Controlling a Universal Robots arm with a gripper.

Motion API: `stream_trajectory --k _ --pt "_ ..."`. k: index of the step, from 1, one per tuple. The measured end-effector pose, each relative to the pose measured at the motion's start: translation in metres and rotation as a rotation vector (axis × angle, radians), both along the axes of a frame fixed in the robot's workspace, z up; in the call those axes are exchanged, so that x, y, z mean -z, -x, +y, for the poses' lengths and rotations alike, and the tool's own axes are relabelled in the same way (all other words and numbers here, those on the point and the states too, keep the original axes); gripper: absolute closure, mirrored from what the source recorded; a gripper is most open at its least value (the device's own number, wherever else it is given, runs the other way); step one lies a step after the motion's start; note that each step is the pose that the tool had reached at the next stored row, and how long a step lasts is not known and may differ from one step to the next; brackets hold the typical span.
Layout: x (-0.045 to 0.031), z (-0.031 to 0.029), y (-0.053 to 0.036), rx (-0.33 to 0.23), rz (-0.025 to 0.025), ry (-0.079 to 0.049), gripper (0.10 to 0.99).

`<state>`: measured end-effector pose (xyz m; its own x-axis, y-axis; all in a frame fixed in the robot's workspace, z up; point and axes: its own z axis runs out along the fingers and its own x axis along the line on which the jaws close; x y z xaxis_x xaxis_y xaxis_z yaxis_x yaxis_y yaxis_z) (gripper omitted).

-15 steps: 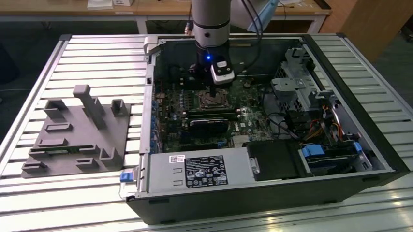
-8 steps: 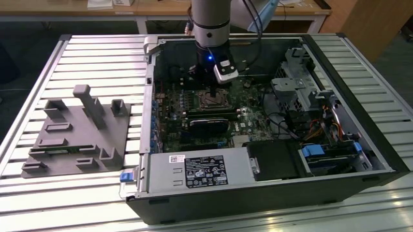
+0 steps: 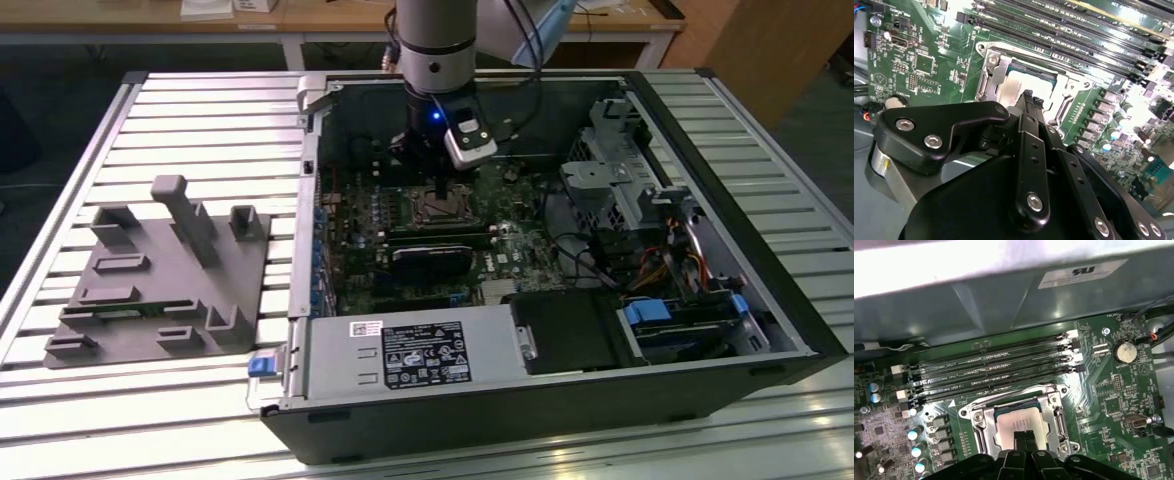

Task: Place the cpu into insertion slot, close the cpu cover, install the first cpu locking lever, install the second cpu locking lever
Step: 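Install the first cpu locking lever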

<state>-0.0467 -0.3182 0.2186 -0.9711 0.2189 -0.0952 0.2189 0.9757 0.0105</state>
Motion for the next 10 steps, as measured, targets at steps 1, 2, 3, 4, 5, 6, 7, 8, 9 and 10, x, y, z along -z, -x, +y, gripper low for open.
stream_trajectory --k 1,2,3,4,5,6,7,8,9,10 --pt "-0.0020 0.0000 0.0000 0.000 -0.0001 0.000 0.980" --pt "-0.0039 0.0000 0.0000 -0.001 -0.0001 0.000 0.980" --pt "-0.0057 0.0000 0.0000 -0.001 0.0000 0.000 0.980" --pt "-0.0071 0.0000 0.0000 -0.001 0.0000 0.000 0.980" --pt "-0.0082 -0.0001 0.0000 -0.002 0.0000 0.000 0.980" --pt "-0.0089 -0.0004 0.0000 -0.002 0.0000 0.000 0.980" --pt "-0.0095 -0.0007 0.0000 -0.002 -0.0001 0.000 0.980" --pt "-0.0099 -0.0010 0.0000 -0.003 -0.0001 0.000 0.980" --pt "-0.0100 -0.0012 0.0000 -0.003 -0.0001 0.000 0.980" --pt "-0.0100 -0.0013 0.0000 -0.002 -0.0001 0.000 0.980"
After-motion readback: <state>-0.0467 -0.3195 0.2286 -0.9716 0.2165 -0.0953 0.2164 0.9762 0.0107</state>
